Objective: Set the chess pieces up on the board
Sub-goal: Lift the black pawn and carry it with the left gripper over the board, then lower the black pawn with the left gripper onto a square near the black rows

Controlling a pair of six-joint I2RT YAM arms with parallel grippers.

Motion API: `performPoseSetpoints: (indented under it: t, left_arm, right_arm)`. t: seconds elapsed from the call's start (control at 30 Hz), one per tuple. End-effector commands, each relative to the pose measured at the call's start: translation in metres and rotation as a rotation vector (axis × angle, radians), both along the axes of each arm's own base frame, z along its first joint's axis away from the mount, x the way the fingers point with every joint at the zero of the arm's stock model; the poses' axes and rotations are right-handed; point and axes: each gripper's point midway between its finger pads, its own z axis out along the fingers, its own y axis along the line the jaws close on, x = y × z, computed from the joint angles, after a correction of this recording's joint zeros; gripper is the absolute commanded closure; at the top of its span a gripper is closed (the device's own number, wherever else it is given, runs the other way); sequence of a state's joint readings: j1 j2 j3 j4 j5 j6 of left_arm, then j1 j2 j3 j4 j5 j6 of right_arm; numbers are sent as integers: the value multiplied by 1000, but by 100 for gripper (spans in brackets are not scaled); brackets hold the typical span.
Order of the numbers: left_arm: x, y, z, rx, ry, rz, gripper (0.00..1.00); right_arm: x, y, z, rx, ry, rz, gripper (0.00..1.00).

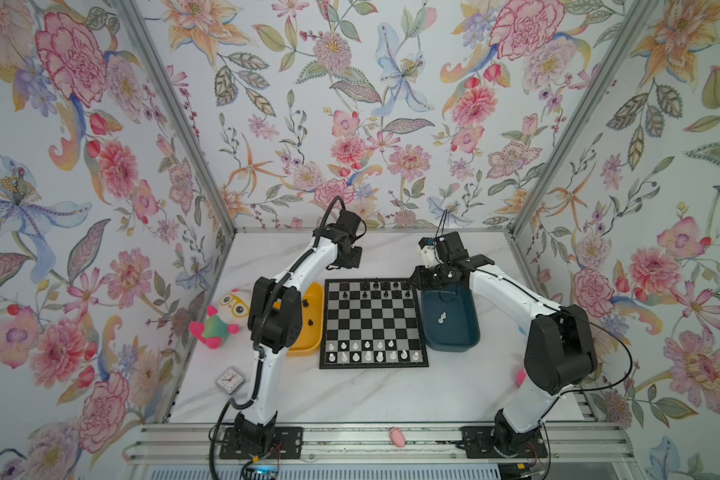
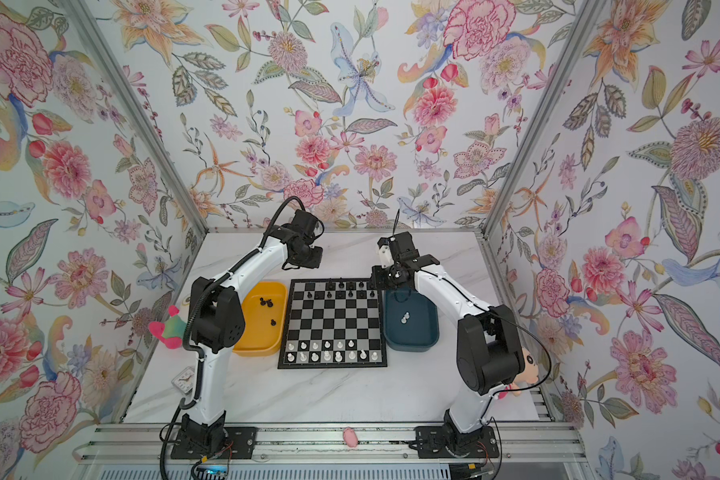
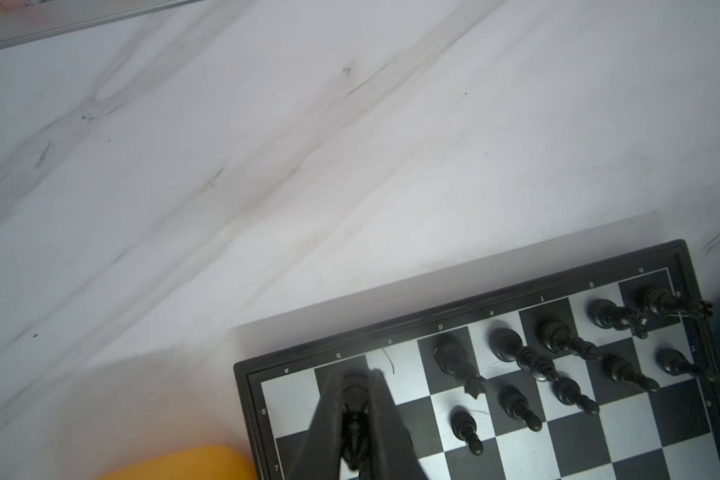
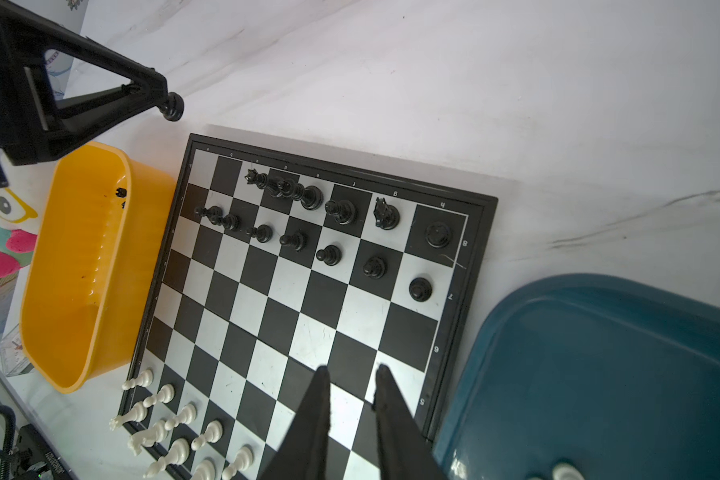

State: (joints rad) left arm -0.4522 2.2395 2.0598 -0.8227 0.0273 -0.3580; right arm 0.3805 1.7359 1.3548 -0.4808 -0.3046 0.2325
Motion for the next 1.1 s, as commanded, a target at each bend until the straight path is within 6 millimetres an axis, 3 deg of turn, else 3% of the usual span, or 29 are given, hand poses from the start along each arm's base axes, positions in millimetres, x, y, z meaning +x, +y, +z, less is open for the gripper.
performPoseSetpoints:
  t: [0.0, 0.5, 1.07]
  left_arm:
    - [-8, -10, -11, 16, 53, -49, 92]
    - [-26, -16, -44, 32, 130, -63, 93]
    - [-34, -19, -65, 15, 165, -67, 93]
  right_arm:
    - [-2, -5, 3, 12, 0, -16, 78]
    - [-3, -3, -5, 24, 22, -11, 78]
    - [-4, -3, -6, 26, 24, -12, 78]
